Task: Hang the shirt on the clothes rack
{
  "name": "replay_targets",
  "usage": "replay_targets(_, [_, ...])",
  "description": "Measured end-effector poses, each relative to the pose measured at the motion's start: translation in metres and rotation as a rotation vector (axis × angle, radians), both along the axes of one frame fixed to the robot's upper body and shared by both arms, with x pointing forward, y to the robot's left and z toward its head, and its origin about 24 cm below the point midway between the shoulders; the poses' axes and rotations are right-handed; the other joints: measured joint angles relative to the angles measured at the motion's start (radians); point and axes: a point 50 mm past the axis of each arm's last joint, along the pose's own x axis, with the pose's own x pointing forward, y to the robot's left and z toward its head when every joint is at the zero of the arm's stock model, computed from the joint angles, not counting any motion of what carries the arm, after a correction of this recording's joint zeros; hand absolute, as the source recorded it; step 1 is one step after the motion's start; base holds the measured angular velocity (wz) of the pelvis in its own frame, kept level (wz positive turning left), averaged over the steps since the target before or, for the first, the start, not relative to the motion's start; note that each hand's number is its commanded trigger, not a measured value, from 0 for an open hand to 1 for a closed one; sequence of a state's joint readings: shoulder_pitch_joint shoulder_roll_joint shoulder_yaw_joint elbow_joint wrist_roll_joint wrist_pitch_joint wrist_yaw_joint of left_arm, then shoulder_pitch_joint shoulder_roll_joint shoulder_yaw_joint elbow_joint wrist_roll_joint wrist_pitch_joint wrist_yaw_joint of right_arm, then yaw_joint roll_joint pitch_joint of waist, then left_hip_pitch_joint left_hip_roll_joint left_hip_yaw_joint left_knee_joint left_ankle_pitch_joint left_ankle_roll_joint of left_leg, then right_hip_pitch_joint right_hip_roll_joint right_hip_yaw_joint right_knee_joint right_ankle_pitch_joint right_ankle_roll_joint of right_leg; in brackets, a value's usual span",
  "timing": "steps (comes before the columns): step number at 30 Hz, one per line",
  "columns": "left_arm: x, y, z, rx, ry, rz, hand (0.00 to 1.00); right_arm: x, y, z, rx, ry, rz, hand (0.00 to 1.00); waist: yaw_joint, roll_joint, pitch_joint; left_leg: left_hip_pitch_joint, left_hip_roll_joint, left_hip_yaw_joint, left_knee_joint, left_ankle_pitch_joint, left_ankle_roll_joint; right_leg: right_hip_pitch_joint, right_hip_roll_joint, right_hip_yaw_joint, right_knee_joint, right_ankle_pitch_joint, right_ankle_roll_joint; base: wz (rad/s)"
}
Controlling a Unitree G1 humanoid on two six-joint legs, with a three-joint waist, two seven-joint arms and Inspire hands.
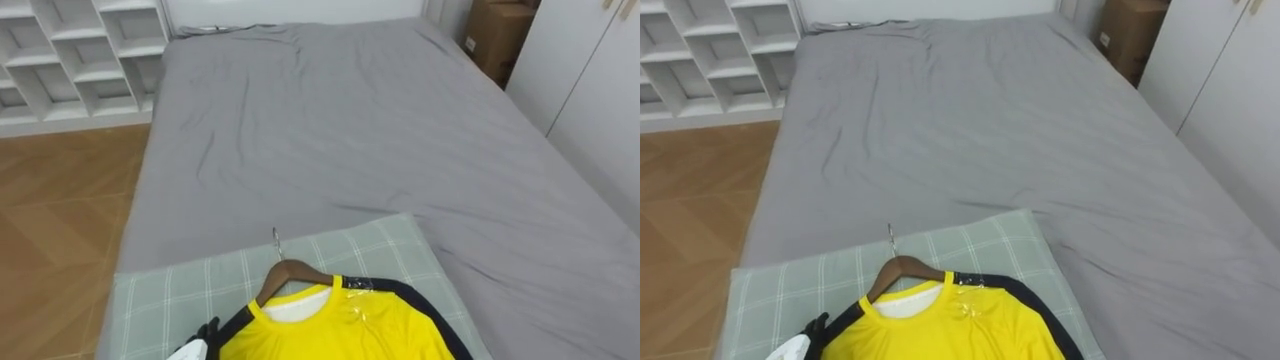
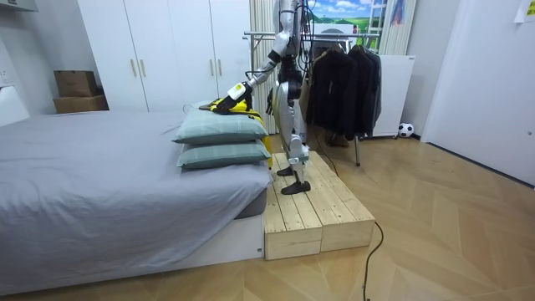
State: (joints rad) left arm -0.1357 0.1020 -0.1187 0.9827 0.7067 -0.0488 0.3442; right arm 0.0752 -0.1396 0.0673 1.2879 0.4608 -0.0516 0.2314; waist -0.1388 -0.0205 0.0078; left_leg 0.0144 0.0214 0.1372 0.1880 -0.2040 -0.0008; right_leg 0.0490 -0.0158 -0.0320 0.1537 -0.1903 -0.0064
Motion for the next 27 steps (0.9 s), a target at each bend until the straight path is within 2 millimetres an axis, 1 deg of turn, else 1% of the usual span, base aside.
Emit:
replay_targets(2, [0.006,0.0,0.003,-0.003,-0.014,0.001,0.0,0.0,0.0,0.0,-0.001,-0.001,0.001,0.0,0.0,0.001,-0.0009,-0.01,0.0,0.001,0.001,0.0,0.0,-0.013,0.0,0.0,0.001,0.001,-0.001,0.0])
replay_targets(10, [0.009,0.001,0.004,-0.001,-0.016,0.001,0.0,0.004,0.0,0.001,-0.005,-0.005,0.027,0.0,-0.002,-0.003,0.0005,-0.013,0.0,0.0,-0.001,0.0,0.0,-0.017,0.0,0.001,0.0,0.005,-0.001,0.0])
replay_targets(12, [0.014,0.003,0.008,-0.002,-0.031,0.006,0.0,0.005,0.0,0.001,-0.006,-0.007,0.034,0.0,-0.003,-0.005,-0.0005,-0.025,0.0,0.0,-0.001,0.0,0.0,-0.027,0.0,0.001,0.0,0.005,-0.001,0.0])
replay_targets(14, [0.019,0.008,0.011,0.007,-0.044,0.01,0.0,0.007,-0.001,0.001,-0.013,-0.008,0.062,0.0,-0.004,-0.007,0.0004,-0.03,0.001,0.0,-0.001,0.0,0.0,-0.031,0.0,0.003,0.0,0.005,-0.002,0.0])
replay_targets(20, [0.03,0.009,0.019,0.017,-0.074,0.003,0.0,0.009,-0.002,0.002,-0.016,-0.014,0.069,0.0,-0.004,-0.007,0.0004,-0.029,0.001,0.0,-0.001,0.0,0.0,-0.031,0.0,0.005,0.0,0.006,-0.001,0.0])
replay_targets(24, [0.036,0.008,0.023,0.013,-0.095,-0.002,0.0,0.009,-0.003,0.002,-0.017,-0.018,0.068,0.0,-0.005,-0.003,0.0014,-0.029,0.001,0.0,-0.001,0.0,0.0,-0.031,0.0,0.005,-0.001,0.006,-0.001,0.0])
replay_targets(27, [0.041,0.007,0.026,0.006,-0.108,-0.001,0.0,0.012,-0.004,0.003,-0.022,-0.021,0.076,0.0,-0.016,0.007,0.0015,-0.03,0.0,-0.001,-0.001,0.0,0.0,-0.031,0.0,0.003,-0.001,0.006,-0.001,0.0])
